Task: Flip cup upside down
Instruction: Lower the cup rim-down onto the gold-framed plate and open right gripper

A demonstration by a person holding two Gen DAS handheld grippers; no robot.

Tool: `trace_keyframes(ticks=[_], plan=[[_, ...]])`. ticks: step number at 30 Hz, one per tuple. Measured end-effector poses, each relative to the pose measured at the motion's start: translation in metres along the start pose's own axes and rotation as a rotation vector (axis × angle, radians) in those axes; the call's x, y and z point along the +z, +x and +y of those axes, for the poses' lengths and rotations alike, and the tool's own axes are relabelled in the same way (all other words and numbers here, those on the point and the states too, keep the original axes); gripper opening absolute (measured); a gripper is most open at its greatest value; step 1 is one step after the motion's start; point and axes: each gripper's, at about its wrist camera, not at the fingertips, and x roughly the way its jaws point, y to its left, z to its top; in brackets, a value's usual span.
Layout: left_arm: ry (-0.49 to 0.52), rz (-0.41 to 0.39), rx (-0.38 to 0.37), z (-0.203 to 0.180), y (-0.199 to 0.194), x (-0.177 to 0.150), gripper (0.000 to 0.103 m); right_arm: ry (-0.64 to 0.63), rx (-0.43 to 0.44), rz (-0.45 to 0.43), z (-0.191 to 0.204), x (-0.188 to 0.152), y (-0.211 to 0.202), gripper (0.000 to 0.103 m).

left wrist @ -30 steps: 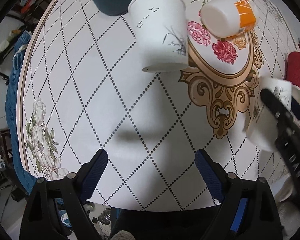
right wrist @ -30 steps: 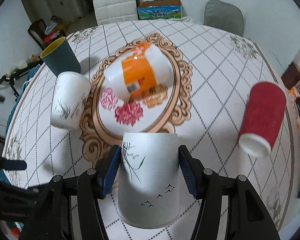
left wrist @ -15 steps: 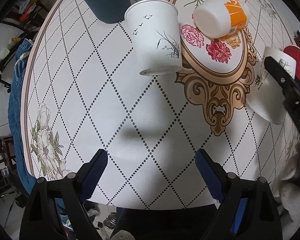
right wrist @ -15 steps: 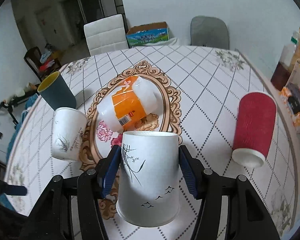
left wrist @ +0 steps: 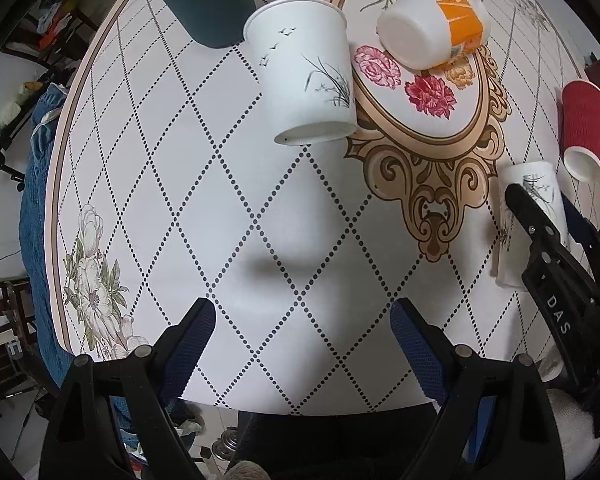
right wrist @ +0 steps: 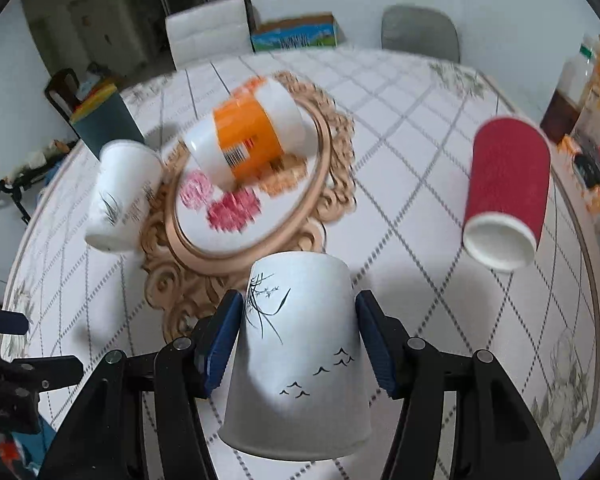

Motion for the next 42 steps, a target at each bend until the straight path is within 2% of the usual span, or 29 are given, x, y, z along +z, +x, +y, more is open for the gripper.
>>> trace_keyframes(ticks=[2, 4, 12, 16, 18, 21, 25, 29, 33, 37, 42], plan=[[0.004, 0.003, 0.000, -0.002, 0.001, 0.000, 0.089, 0.021, 0.016, 0.089, -0.004, 0.004, 0.006, 0.062], [0.008, 0.003, 0.000, -0.003, 0.000, 0.000, 0.089, 0.034, 0.025, 0.216, -0.008, 0.011, 0.015, 0.063], [-0.010, -0.009, -0.017, -0.004, -0.009, 0.009, 0.089, -0.030, 0.050, 0.556, -0.012, 0.050, 0.039, 0.063], [-0.018, -0.007, -0.020, 0.000, -0.012, 0.015, 0.089, -0.083, 0.022, 0.622, -0.010, 0.061, 0.049, 0.060], [-0.025, -0.009, -0.018, 0.002, -0.014, 0.017, 0.089, -0.112, 0.006, 0.597, -0.008, 0.066, 0.048, 0.060], [-0.038, -0.009, -0.019, 0.007, -0.014, 0.021, 0.089, -0.082, 0.038, 0.482, -0.009, 0.077, 0.034, 0.060], [-0.044, -0.004, -0.013, 0.012, -0.011, 0.025, 0.089, -0.052, 0.055, 0.143, -0.012, 0.082, -0.001, 0.060], [-0.034, -0.001, -0.004, 0.012, -0.004, 0.026, 0.089, -0.050, 0.050, -0.092, -0.007, 0.065, -0.019, 0.059], [-0.013, 0.004, 0.003, 0.008, 0.001, 0.026, 0.089, -0.131, -0.007, -0.174, 0.008, 0.041, -0.016, 0.058], [0.011, 0.001, 0.011, 0.003, 0.001, 0.024, 0.089, -0.129, -0.010, -0.140, 0.011, 0.035, -0.007, 0.056], [0.021, -0.006, 0.009, 0.003, -0.002, 0.022, 0.089, -0.067, 0.021, -0.108, 0.004, 0.042, -0.011, 0.057]])
